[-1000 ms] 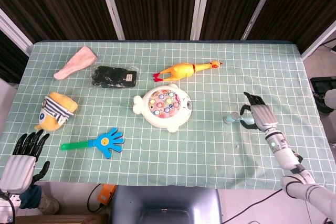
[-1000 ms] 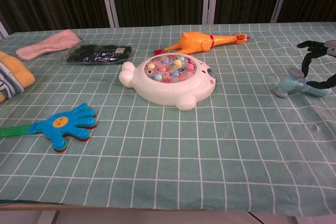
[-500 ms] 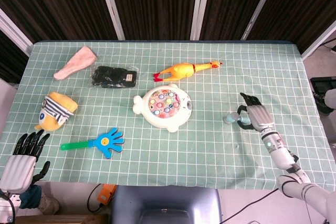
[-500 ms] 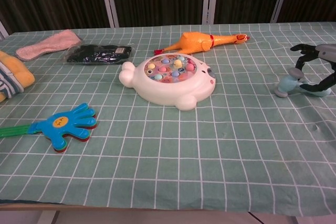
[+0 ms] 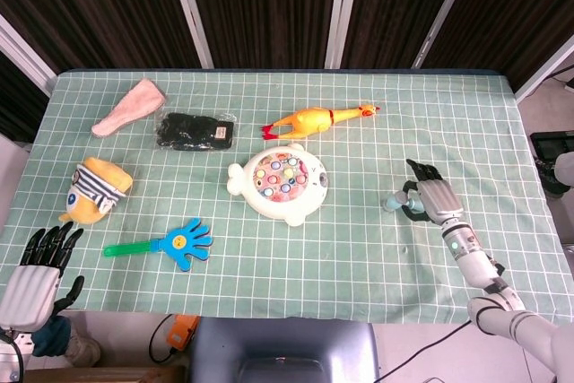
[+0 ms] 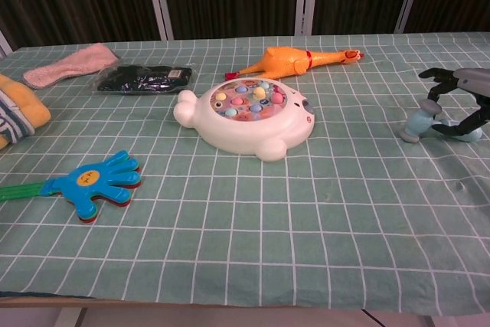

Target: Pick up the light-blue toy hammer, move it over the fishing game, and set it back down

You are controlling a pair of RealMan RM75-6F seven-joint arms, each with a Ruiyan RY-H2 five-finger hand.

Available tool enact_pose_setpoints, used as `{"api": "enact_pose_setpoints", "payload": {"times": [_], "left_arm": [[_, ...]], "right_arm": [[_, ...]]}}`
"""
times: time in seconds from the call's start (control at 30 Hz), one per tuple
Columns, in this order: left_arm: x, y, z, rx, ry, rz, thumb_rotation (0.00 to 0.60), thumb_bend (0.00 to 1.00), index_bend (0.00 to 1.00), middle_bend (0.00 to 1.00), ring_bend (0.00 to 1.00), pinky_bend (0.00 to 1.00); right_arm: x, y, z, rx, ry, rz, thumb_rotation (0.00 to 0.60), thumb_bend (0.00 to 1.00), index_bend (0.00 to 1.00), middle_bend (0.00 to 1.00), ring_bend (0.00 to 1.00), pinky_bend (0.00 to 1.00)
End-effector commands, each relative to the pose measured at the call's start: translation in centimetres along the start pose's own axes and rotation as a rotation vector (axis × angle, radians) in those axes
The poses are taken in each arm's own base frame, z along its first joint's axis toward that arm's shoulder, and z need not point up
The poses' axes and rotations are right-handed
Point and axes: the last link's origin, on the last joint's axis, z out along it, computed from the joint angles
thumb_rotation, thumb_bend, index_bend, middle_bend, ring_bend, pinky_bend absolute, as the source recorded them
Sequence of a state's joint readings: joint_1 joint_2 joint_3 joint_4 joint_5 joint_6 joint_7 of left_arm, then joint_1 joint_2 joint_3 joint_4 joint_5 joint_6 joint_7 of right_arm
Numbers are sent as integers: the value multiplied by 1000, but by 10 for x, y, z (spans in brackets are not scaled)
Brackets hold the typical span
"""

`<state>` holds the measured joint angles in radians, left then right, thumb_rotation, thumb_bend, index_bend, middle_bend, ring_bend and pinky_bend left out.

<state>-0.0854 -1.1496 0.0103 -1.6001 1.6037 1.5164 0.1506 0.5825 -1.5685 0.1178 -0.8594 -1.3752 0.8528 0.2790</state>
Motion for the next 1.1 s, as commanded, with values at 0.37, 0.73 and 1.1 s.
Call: {"api": "enact_pose_setpoints", "payload": {"times": [0.37,0.73,1.1], "left_arm": [[1,-1,0,1,2,-1,600,393,0,0,0,34],[1,-1,-1,-1,5,-6,600,391,0,0,0,34],[1,-1,-1,-5,7,-8,600,391,0,0,0,33]], "right_arm": [[-1,0,2,-6,-8,-5,600,533,661,27,0,0],[-4,-2,5,-9,-20,-20,600,550,861,305,238,392],[-7,-7,6,-2,9,-63,600,550,1000,613,742,995]]}}
